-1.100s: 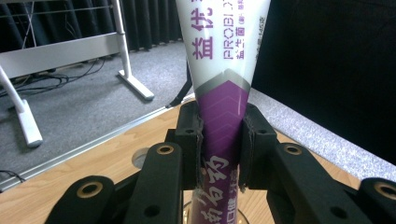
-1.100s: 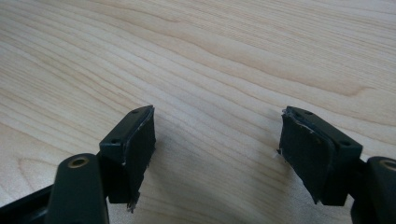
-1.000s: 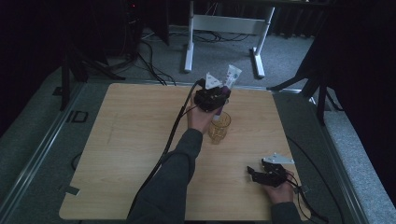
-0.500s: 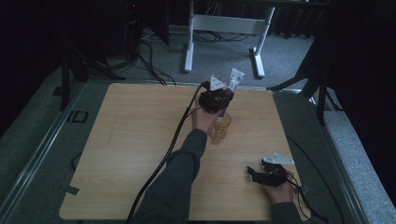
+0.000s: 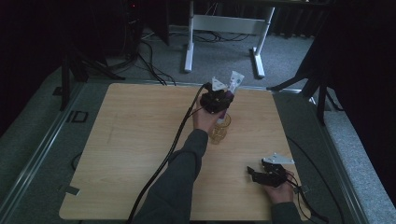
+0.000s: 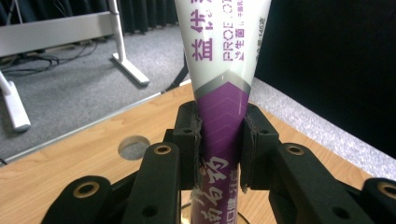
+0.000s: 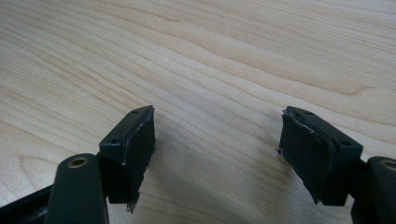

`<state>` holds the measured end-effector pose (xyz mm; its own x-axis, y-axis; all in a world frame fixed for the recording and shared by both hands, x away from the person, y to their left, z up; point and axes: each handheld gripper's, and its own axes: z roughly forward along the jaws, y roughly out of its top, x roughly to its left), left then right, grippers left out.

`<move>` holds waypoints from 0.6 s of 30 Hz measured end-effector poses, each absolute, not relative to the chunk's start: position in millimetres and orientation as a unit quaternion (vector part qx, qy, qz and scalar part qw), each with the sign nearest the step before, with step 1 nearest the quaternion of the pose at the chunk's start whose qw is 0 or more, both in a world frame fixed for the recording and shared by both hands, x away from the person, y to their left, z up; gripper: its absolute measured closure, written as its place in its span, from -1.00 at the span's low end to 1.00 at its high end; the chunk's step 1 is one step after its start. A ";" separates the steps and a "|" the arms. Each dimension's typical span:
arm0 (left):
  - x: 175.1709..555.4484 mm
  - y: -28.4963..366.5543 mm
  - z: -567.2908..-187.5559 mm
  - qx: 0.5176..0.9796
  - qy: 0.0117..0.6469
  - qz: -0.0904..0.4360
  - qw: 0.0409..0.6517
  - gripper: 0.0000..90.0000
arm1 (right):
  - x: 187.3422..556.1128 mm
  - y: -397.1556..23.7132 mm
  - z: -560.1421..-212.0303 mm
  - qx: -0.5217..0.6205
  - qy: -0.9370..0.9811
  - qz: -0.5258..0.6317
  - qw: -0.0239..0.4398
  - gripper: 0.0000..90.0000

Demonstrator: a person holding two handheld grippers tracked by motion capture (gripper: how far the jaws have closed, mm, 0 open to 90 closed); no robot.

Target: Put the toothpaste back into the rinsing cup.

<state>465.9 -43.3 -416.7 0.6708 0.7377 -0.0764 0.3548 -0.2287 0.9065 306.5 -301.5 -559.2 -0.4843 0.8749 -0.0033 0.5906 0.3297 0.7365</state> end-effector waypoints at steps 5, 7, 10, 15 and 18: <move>466.6 -42.3 -425.9 0.771 0.364 0.184 0.489 0.54 | 306.6 -301.6 -559.3 0.464 0.789 0.346 0.205 -0.41; 465.3 -42.4 -429.7 0.775 0.363 0.184 0.484 0.51 | 306.6 -301.6 -559.3 0.464 0.790 0.346 0.205 -0.41; 462.5 -42.1 -435.9 0.780 0.362 0.190 0.473 0.49 | 306.6 -301.6 -559.3 0.463 0.790 0.346 0.205 -0.41; 458.3 -38.3 -447.1 0.789 0.363 0.184 0.460 0.48 | 306.6 -301.6 -559.3 0.463 0.790 0.346 0.205 -0.41; 454.9 -35.2 -452.9 0.790 0.364 0.178 0.459 0.47 | 306.6 -301.5 -559.3 0.464 0.790 0.346 0.205 -0.41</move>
<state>454.9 -35.2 -452.9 0.6718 0.7389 -0.0523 0.4112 -0.3133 0.8560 306.6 -301.5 -559.3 -0.4857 0.8741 -0.0028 0.5909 0.3306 0.7359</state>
